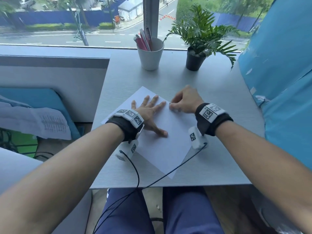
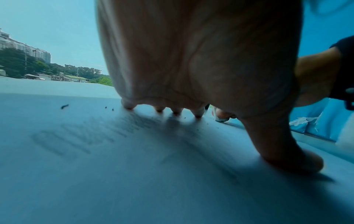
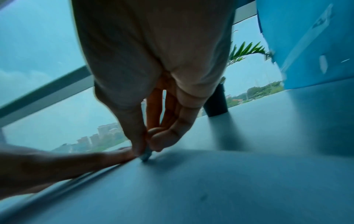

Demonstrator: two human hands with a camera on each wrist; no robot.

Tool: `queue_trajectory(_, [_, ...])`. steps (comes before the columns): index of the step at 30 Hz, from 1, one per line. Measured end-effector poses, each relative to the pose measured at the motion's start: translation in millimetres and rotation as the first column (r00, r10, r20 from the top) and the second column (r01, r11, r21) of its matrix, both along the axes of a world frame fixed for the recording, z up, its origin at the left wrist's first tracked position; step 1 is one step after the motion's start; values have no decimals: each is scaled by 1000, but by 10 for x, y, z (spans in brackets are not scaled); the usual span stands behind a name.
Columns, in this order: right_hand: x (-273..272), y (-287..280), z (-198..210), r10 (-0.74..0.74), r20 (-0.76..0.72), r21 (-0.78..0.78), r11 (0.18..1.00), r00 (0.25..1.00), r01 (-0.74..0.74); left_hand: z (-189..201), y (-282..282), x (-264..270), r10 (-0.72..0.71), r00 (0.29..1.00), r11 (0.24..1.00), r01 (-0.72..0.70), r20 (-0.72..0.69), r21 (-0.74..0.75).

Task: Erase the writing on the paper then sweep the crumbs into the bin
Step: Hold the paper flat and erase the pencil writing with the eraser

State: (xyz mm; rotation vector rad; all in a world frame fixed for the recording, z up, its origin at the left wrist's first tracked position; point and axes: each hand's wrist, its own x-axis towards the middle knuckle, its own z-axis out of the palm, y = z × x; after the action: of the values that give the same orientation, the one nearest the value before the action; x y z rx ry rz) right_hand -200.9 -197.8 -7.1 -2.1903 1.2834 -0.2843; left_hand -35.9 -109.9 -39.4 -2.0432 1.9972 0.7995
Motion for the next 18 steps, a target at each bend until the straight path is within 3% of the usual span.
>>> queue_trajectory(4, [55,311,-18,269,-51,152,954,962,-259,-10,1,12,2,1000,1000,-2,-5,0])
queue_trajectory(5, [50,270,-11,271,-59,162,952,961,-259,-9,4,14,4,1000,1000,-4,-9,-1])
queue_trajectory(9, [49,-24,-12,-7,-11,11,1000,1000,7,-21,-5,-3,10,1000,1000,-10,-10,-11])
queue_trajectory(11, [103,126,-31,79,-67,-14,997,995,-80,-24,-9,6,10,1000,1000,-10,-16,-2])
queue_trajectory(14, [108,365,-4,255,-97,135,961,962,-242,-24,-6,10,3,1000,1000,-3,-20,0])
queue_trajectory(18, [42,19,-14,-9,-45,22,1000,999,10,-4,1,-7,16,1000,1000,-16,-24,-5])
